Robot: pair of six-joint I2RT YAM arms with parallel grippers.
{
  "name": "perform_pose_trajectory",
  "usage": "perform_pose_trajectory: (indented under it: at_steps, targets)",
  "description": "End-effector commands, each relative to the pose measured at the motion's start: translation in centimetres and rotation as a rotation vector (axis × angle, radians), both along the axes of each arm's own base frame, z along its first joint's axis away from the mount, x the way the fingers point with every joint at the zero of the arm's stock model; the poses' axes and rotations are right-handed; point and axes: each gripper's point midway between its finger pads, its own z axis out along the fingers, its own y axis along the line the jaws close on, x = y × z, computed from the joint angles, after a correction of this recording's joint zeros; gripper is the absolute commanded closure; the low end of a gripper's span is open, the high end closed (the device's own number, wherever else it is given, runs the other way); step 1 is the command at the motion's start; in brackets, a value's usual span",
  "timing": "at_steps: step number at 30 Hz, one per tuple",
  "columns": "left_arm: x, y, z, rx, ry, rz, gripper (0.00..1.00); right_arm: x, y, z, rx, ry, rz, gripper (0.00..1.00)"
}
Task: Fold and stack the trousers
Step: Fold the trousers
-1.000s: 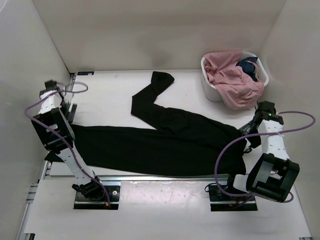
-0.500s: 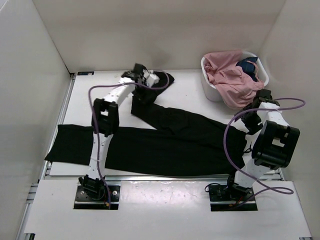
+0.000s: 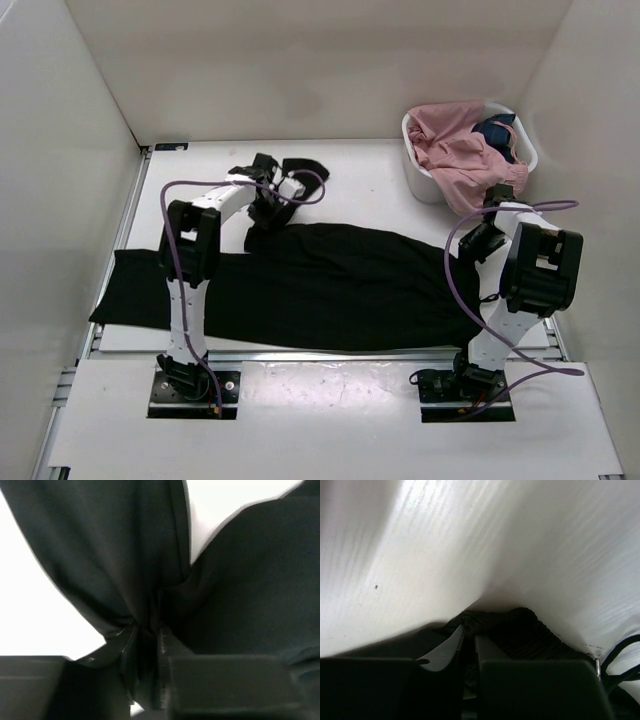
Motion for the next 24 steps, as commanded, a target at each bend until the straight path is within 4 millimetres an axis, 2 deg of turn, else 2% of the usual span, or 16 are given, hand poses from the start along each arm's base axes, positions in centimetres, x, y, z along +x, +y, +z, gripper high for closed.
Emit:
perform_pose_trajectory:
  at_steps: [1, 2, 3, 4, 5, 8, 9, 11, 12, 14, 15, 19, 20, 21, 22, 24]
  targets:
    - [-8.7, 2.8, -2.0, 0.065, 0.256, -0.032, 0.67, -0.2, -0.2, -0.7, -0.045, 0.022, 0.021, 0.94]
    - [-9.6, 2.7, -0.7, 0.043, 0.247, -0.066, 0.55, 0.5, -0.3, -0.1, -0.066, 0.004, 0.055, 0.95]
    - [-9.3, 2.6, 0.1, 0.037, 0.222, -0.075, 0.23, 0.5, 0.1, 0.2, -0.081, 0.013, 0.084, 0.98]
    - [-8.9, 2.5, 1.1, 0.029, 0.194, -0.076, 0.12, 1.0, 0.0, 0.4, -0.102, 0.013, 0.113, 1.00]
    - [-6.7, 2.2, 3.2, -0.005, 0.124, -0.066, 0.02, 1.1, -0.2, 0.7, -0.130, 0.017, 0.126, 1.00]
    - [-1.1, 2.8, 7.7, -0.134, -0.009, 0.088, 0.00, 1.5, 0.4, 1.0, -0.156, 0.022, 0.181, 1.00]
    - [2.8, 2.6, 10.5, -0.185, -0.110, 0.124, 0.01, 1.7, 0.8, 1.2, -0.156, 0.019, 0.192, 1.00]
    - [8.2, 3.6, 13.2, -0.279, -0.212, 0.229, 0.02, 2.0, 0.8, 1.5, -0.171, 0.011, 0.221, 1.00]
    - [9.7, 3.7, 13.5, -0.309, -0.236, 0.243, 0.02, 2.3, 1.1, 1.9, -0.172, 0.007, 0.230, 1.00]
    - [11.6, 2.9, 13.5, -0.376, -0.248, 0.233, 0.03, 2.7, 1.0, 2.5, -0.205, 0.002, 0.261, 1.00]
    - [12.7, 2.3, 12.4, -0.406, -0.252, 0.213, 0.03, 2.4, 1.3, 2.5, -0.211, 0.018, 0.272, 1.00]
    - [13.4, -0.8, 7.8, -0.517, -0.207, 0.137, 0.00, 2.1, 1.6, 2.7, -0.209, 0.029, 0.282, 1.00]
    - [13.5, -1.7, 7.1, -0.537, -0.186, 0.139, 0.00, 2.2, 1.7, 3.0, -0.220, 0.021, 0.288, 1.00]
    - [14.8, -1.9, 7.9, -0.555, -0.222, 0.142, 0.00, 1.9, 2.1, 3.0, -0.218, 0.032, 0.299, 1.00]
    - [15.1, -2.2, 5.5, -0.563, -0.189, 0.157, 0.00, 1.9, 2.4, 3.0, -0.218, 0.031, 0.308, 1.00]
    - [15.7, -2.9, 4.6, -0.582, -0.183, 0.177, 0.00, 1.4, 2.6, 3.1, -0.227, 0.042, 0.318, 1.00]
